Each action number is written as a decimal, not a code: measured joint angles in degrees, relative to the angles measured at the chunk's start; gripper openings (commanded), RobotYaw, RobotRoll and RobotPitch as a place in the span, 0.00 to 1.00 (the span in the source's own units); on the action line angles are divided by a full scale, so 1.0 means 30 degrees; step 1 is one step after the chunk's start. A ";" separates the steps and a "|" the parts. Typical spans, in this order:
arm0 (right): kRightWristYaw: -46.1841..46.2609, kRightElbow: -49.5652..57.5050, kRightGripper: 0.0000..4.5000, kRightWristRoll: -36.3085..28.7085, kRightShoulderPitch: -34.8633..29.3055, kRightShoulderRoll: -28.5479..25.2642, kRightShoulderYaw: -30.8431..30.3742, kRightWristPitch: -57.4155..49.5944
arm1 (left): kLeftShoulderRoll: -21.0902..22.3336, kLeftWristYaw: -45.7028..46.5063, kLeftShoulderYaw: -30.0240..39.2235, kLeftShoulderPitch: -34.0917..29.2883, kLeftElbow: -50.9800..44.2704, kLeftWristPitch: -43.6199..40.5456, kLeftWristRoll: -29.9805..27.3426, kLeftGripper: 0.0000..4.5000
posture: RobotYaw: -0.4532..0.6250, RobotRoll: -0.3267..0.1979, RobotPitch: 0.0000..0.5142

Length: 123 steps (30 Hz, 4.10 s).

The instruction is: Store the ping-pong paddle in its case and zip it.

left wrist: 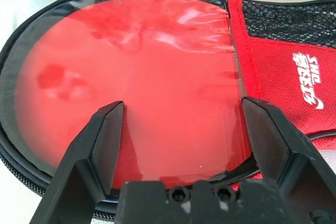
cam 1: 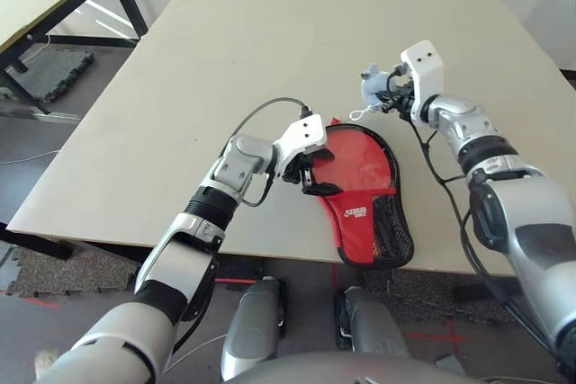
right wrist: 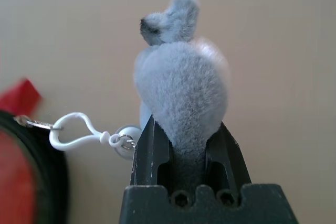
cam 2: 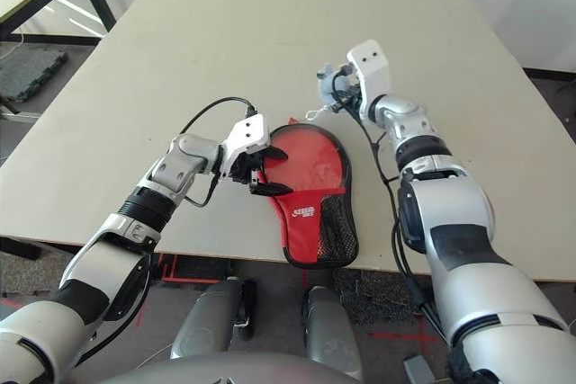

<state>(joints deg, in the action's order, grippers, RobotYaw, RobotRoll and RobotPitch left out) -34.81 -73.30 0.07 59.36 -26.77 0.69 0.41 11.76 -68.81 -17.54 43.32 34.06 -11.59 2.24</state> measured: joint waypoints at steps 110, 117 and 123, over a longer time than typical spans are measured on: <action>0.8379 0.7689 0.99 -0.3978 -0.8554 -0.1224 0.6762 0.2491 | 0.3112 1.9013 1.0144 -0.3428 0.2146 0.4303 -0.1728 1.00 | 0.48 0.62 0.17; 1.1647 0.5147 0.99 -0.3614 -0.7291 -0.1194 0.6974 0.4033 | 0.2547 2.3610 1.0965 -0.3526 0.3762 0.7506 -0.1505 1.00 | 0.49 0.62 0.16; 1.2315 0.4243 0.99 -0.3579 -0.6885 -0.1200 0.6982 0.4355 | 0.1933 2.1887 1.1434 -0.4332 0.3730 0.8358 -0.2980 1.00 | 0.49 0.62 0.17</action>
